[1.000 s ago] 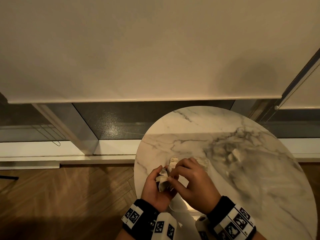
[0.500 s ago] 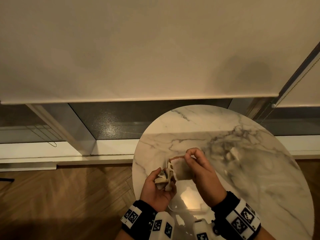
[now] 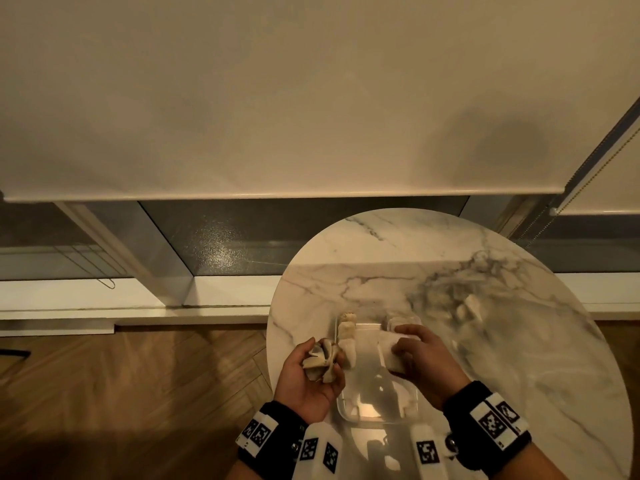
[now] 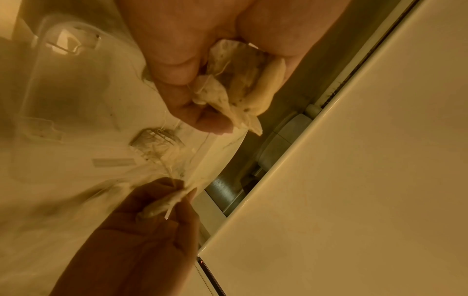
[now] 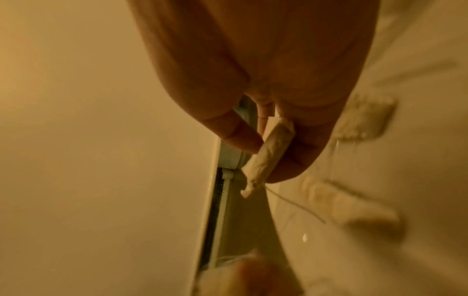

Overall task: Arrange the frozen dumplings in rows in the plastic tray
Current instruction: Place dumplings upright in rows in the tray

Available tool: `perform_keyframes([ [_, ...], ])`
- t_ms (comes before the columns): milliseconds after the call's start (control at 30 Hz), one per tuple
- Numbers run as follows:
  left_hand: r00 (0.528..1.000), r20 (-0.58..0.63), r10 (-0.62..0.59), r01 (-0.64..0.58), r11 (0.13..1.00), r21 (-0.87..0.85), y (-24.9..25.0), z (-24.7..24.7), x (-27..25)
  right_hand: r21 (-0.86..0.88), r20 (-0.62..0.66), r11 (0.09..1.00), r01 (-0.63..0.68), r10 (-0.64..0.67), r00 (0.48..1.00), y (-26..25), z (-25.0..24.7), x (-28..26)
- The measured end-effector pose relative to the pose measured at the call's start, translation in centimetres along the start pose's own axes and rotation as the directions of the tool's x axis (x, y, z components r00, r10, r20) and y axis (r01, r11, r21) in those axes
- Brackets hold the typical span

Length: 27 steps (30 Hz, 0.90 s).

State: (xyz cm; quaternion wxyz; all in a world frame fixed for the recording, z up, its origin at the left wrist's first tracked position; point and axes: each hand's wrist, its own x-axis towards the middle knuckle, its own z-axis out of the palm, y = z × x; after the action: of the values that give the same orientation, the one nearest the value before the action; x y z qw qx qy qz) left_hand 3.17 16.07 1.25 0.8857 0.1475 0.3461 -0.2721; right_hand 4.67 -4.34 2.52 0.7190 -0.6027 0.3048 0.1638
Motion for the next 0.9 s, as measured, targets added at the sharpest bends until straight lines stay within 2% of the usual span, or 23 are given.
perform_keyframes([
  [67, 1.0, -0.017, 0.012, -0.012, 1.0, 0.008, 0.2, -0.2, 0.0, -0.27, -0.048, 0.955, 0.123, -0.141, 0.989, 0.6, -1.0, 1.2],
  [100, 1.0, -0.022, 0.015, -0.014, 1.0, 0.008, 0.2, -0.3, 0.1, -0.429, -0.049, 0.884, 0.186, -0.228, 0.972, 0.7, -1.5, 1.9],
  [167, 0.999, -0.035, 0.012, -0.012, 1.0, -0.002, 0.3, -0.7, 0.1, -0.718, 0.001, 0.654, 0.24, -0.344, 0.939, 1.0, -2.5, 3.1],
  [233, 0.999, -0.046, 0.007, -0.007, 1.0, -0.015, 0.3, -0.9, 0.3, -0.853, 0.071, 0.462, 0.241, -0.355, 0.932, 1.1, -3.2, 4.2],
  [300, 0.999, -0.054, 0.006, -0.008, 1.0, -0.028, 0.4, -1.0, 0.3, -0.897, 0.12, 0.371, 0.239, -0.315, 0.941, 1.1, -3.7, 5.1],
  [467, 0.998, -0.058, 0.011, -0.013, 0.999, -0.035, 0.5, -1.1, 0.7, -0.937, 0.177, 0.28, 0.207, -0.127, 0.976, 0.8, -3.8, 6.7],
  [533, 0.998, -0.063, 0.014, -0.016, 0.999, -0.04, 0.6, -1.0, 0.8, -0.965, 0.169, 0.188, 0.184, -0.095, 0.981, 0.8, -3.7, 7.5],
  [633, 0.998, -0.065, 0.022, -0.025, 0.999, -0.045, 0.7, -0.8, 1.0, -0.985, 0.173, -0.005, 0.175, -0.141, 0.975, 0.9, -3.4, 8.5],
  [900, 0.997, -0.069, 0.041, -0.044, 0.998, -0.043, 0.8, -1.0, 1.3, -0.978, 0.15, -0.18, 0.108, -0.238, 0.959, 0.5, -3.2, 10.2],
])
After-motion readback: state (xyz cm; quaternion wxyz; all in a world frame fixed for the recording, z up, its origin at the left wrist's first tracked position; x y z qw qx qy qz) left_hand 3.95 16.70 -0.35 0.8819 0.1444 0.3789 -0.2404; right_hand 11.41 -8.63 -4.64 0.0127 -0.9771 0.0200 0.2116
